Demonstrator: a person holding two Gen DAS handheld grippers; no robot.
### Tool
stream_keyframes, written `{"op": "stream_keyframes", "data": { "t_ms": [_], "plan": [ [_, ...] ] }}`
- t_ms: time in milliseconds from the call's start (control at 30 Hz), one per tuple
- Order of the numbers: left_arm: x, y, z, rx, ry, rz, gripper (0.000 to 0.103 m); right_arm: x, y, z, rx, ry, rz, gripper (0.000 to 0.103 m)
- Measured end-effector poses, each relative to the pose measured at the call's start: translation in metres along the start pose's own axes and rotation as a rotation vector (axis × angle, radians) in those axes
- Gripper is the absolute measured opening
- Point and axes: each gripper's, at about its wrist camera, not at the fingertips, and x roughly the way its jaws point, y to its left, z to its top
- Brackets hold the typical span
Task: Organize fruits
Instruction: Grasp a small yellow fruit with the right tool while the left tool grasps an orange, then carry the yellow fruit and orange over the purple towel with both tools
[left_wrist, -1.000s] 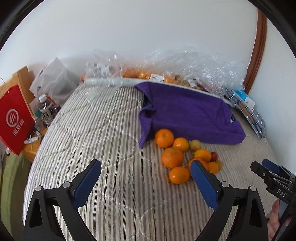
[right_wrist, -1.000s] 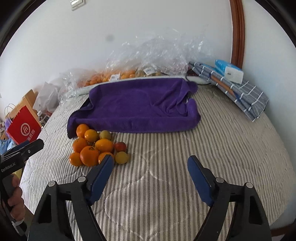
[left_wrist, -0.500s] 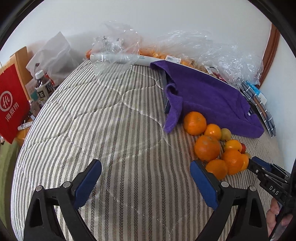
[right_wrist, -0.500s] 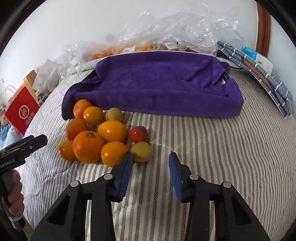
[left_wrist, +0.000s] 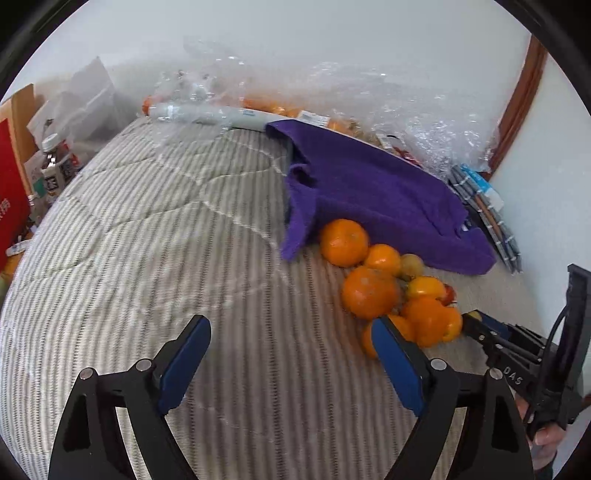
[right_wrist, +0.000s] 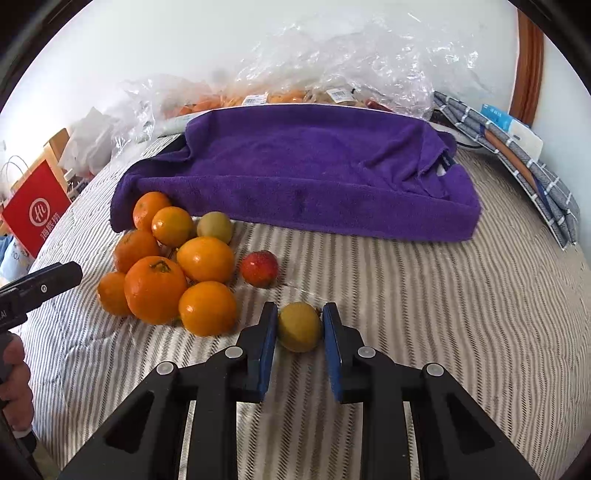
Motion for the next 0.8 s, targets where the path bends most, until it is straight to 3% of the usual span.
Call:
{"op": "stream_keyframes", "data": {
  "t_ms": [200, 267, 300, 533, 800],
  "plan": [
    [0.011, -0.029, -0.002, 0.043, 0.031, -0.058, 0.082, -0.005, -0.027, -0.006, 0.017, 0.002, -0.026, 0.025],
    [0.017, -0.036, -0.005, 0.053, 0.054, -0.053, 0.068, -0.006, -0.034, -0.008, 0.024, 0.008, -0.017, 0.025],
    [0.019, -0.038, -0.005, 0.05, 0.058, -0.057, 0.067, -0.008, -0.037, -0.009, 0.026, 0.007, -0.015, 0.025],
    [0.019, -0.045, -0.007, 0.061, 0.069, -0.113, 0.033, -0.011, -0.04, -0.016, 0.02, -0.024, -0.014, 0.026],
    [0.013, -0.041, -0.008, 0.075, 0.057, -0.048, 0.033, -0.006, -0.036, -0.01, 0.005, -0.019, -0.009, 0.025]
  ]
}}
